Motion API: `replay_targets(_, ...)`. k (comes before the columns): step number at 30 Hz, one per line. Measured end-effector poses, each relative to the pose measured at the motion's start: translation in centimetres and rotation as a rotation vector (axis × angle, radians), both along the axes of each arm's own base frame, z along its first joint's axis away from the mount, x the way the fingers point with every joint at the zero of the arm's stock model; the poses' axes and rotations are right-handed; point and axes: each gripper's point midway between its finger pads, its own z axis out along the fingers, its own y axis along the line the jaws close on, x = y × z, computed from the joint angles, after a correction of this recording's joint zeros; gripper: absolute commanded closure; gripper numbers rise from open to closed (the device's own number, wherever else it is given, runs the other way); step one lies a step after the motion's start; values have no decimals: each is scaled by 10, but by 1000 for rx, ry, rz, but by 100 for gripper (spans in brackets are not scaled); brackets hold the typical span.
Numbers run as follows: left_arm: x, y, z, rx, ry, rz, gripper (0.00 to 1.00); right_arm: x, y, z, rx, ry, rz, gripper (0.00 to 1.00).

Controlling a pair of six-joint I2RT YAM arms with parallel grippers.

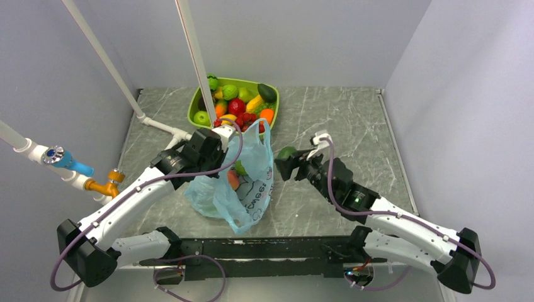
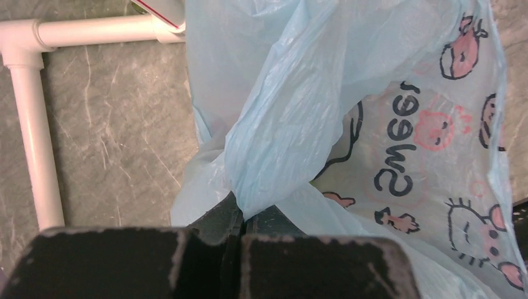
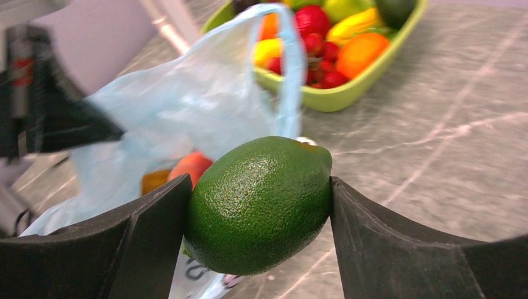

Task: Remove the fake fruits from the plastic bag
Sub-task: Place the fake fruit in the bin.

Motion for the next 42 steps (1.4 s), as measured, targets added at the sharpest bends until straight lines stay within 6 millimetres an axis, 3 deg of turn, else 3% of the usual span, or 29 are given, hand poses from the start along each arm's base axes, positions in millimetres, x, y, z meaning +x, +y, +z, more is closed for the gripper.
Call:
replay_targets(4, 3, 10, -13, 27, -17, -7, 100, 33, -28, 9, 2, 23, -130, 100)
replay_targets(9, -1, 30, -36, 100, -18, 29, 100, 92, -58, 35, 56, 46, -271, 100)
replay_targets(11, 2, 39, -37, 135, -39, 65, 100, 118, -71, 34, 67, 70, -318, 100)
replay_targets(14, 10, 53, -30, 177, -95, 130, 100, 163, -74, 21, 49, 133, -349, 100)
replay_targets(18, 18, 67, -14, 194, -181, 204, 100, 221, -49, -8, 3, 189, -312, 100)
replay_targets(23, 19, 75, -1, 175, -254, 236, 100, 269, -18, -55, -56, 247, -245, 99)
replay_targets(29, 20, 75, 2, 165, -273, 235, 100, 328, 21, -75, -39, 243, -177, 85)
replay_targets(30, 21, 74, 2, 166, -271, 234, 100, 334, 28, -77, -34, 245, -165, 81)
replay_targets(31, 21, 74, 1, 168, -268, 232, 100, 340, 33, -78, -28, 245, -157, 70)
replay_targets(34, 21, 70, -3, 166, -252, 217, 100, 360, 55, -73, -7, 221, -124, 22)
replay_targets(36, 21, 68, -4, 158, -245, 203, 100, 368, 70, -70, -7, 215, -106, 3)
replay_targets(42, 19, 61, 1, 123, -255, 169, 100, 362, 104, -66, -31, 235, -70, 1)
